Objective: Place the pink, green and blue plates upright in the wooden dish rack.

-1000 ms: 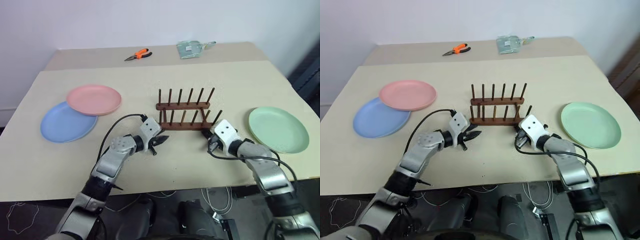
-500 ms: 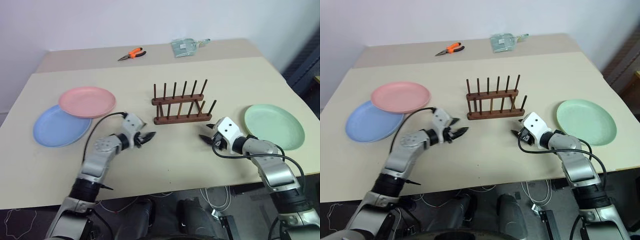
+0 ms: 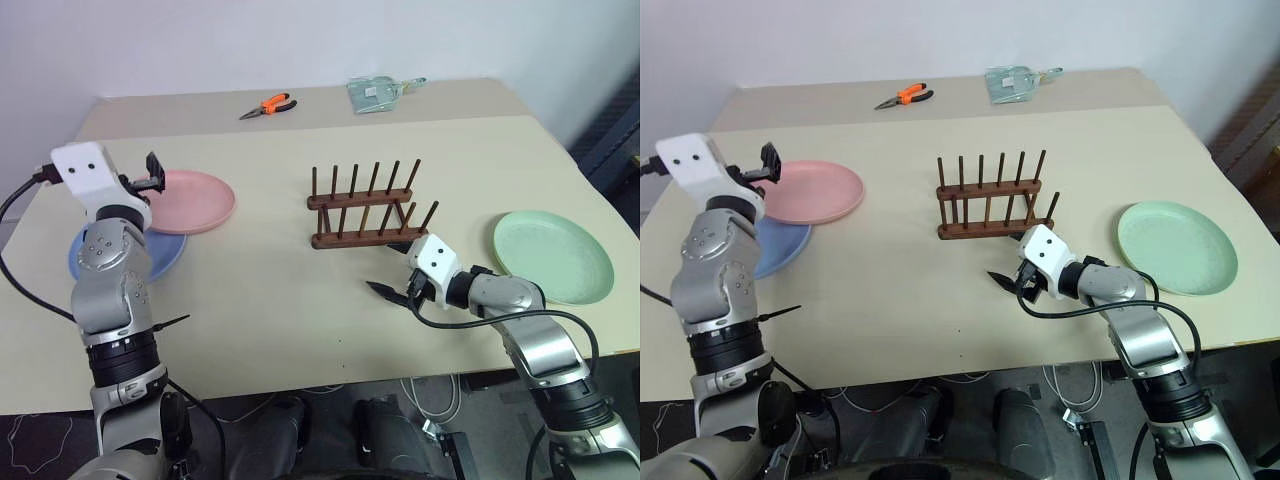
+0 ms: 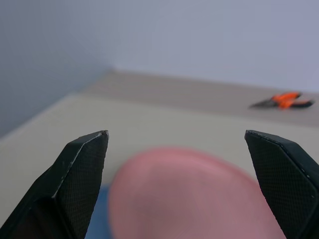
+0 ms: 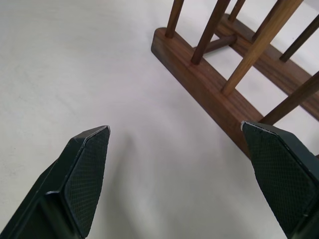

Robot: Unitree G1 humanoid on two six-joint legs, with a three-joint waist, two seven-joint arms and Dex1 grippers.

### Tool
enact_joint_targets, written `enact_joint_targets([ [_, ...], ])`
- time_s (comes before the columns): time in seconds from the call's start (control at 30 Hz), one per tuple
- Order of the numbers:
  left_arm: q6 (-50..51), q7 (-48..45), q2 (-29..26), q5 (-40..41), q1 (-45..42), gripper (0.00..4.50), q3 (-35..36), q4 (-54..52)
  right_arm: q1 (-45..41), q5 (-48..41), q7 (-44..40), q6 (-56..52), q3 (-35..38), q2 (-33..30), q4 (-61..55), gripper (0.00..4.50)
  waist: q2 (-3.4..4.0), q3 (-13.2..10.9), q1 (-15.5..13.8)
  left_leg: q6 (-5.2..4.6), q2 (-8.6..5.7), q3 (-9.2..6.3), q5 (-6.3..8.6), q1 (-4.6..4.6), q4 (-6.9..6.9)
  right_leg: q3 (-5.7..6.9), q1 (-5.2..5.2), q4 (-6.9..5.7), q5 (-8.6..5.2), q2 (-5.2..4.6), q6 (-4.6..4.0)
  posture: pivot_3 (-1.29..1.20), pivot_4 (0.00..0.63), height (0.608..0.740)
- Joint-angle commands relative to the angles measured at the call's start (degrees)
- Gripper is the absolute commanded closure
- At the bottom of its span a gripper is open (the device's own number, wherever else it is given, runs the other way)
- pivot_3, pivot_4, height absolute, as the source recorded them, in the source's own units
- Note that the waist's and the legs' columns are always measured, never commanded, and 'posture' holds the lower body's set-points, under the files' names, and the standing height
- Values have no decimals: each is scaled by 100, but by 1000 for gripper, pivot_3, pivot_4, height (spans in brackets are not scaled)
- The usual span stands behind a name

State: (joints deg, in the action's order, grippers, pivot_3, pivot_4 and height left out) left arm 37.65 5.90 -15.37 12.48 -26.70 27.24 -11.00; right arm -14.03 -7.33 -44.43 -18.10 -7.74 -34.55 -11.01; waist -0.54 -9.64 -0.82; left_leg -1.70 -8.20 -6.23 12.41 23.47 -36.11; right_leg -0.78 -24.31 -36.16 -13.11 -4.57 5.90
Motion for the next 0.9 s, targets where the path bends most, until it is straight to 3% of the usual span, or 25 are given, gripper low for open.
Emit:
enact_joint_targets([
  [0.03,726,567,260,506,-40,0,820,-400,-156,25,-41,193,21,30,46,196,-1,-1,1,1,1,0,0,0,0,0,-1,-1,0,1,0,0,150,727],
  [0.27,1751,1084,903,1965,-478,0,2051,-156,-232,101,36,343,7,84,189,196,-19,-8,-25,3,1,-3,-1,0,-6,5,-1,-1,0,1,0,0,150,727],
  [0.3,1765,1133,909,2119,-574,245,2201,22,-229,109,68,373,30,99,193,175,-24,-8,-26,3,1,-3,-1,0,-7,6,1,-1,0,0,0,0,150,727],
  [0.37,1747,1013,781,2274,-666,870,2237,351,-210,126,130,421,84,124,187,167,-27,-8,-16,5,1,-4,-2,0,-7,6,4,-1,0,1,0,0,150,727],
  [0.6,1661,598,421,2503,-731,4414,1820,875,-123,129,280,462,220,92,94,167,-27,-8,3,23,1,-2,-13,0,-1,2,0,-2,0,2,-1,0,150,727],
  [0.9,920,-373,86,2332,-748,4493,545,236,-849,-236,-34,-4,510,-313,-993,83,-29,-10,14,10,2,-2,-5,2,1,1,-2,-2,1,1,-2,0,150,727],
])
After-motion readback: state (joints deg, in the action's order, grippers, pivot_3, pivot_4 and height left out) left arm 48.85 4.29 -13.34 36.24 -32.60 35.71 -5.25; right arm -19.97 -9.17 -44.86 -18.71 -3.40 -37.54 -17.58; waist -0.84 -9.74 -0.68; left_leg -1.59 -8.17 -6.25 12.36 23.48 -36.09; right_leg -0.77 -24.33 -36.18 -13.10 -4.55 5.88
